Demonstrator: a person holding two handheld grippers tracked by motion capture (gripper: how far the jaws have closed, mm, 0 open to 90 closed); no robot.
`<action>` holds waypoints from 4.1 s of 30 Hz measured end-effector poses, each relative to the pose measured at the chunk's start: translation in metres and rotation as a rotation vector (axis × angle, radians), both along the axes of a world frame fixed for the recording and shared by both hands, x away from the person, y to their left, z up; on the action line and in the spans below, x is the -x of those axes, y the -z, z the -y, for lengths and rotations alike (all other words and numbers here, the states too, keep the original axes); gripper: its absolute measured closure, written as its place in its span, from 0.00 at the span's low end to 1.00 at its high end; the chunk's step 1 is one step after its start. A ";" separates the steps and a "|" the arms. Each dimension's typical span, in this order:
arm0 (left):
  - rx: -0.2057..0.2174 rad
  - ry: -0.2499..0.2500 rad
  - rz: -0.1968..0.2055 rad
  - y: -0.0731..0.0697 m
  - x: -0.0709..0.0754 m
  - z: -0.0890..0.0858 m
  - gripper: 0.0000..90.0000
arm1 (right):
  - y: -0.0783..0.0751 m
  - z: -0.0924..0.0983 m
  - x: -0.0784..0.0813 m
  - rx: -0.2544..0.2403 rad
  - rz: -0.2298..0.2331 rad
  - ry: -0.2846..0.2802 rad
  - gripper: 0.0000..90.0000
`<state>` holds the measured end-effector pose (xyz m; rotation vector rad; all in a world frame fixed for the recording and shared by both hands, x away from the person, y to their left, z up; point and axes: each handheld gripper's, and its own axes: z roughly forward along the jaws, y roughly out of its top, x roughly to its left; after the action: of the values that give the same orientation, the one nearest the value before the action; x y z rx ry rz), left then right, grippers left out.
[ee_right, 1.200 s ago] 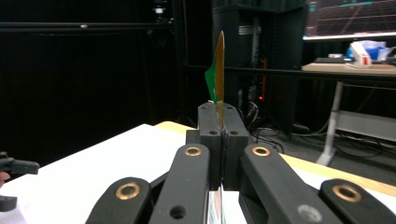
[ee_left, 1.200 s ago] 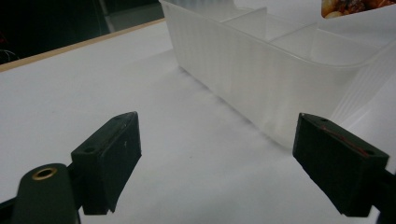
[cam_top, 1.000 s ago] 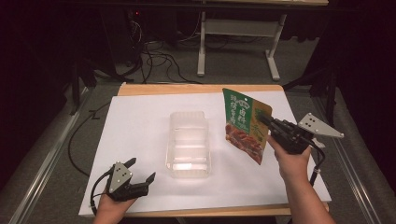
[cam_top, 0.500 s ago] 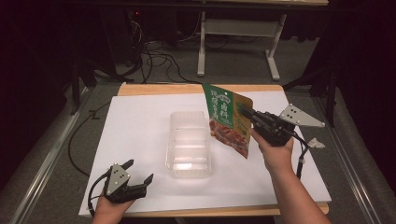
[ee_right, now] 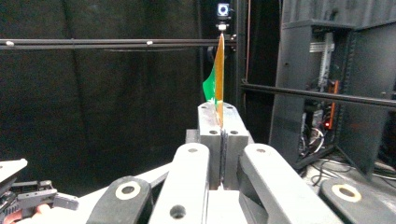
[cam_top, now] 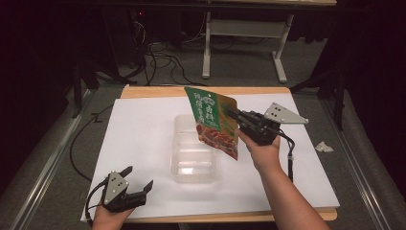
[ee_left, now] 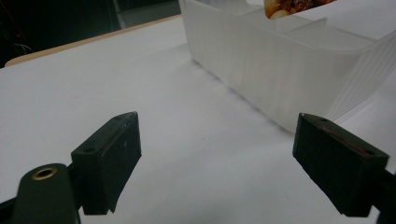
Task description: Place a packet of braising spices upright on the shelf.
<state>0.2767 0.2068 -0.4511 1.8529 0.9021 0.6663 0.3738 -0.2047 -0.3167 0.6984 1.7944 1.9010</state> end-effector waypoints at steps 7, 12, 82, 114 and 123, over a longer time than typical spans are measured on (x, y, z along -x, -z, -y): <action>0.000 0.000 0.002 0.000 0.001 0.000 0.18 | 0.007 -0.017 -0.014 -0.001 -0.009 -0.034 1.00; 0.001 0.003 -0.004 0.000 0.000 0.000 0.18 | 0.012 -0.025 -0.022 -0.002 -0.014 -0.044 1.00; -0.002 0.006 -0.007 0.000 0.000 0.001 0.18 | 0.061 -0.036 -0.038 0.075 -0.056 0.030 1.00; 0.002 0.008 -0.005 0.000 -0.001 0.000 0.18 | 0.052 -0.032 -0.036 0.144 -0.144 0.057 0.47; 0.000 0.011 -0.004 0.000 -0.001 0.000 0.18 | 0.051 -0.019 -0.027 0.155 -0.137 0.083 0.39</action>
<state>0.2781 0.2065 -0.4509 1.8583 0.8942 0.6556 0.4005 -0.1857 -0.3678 0.8512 1.9402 1.6764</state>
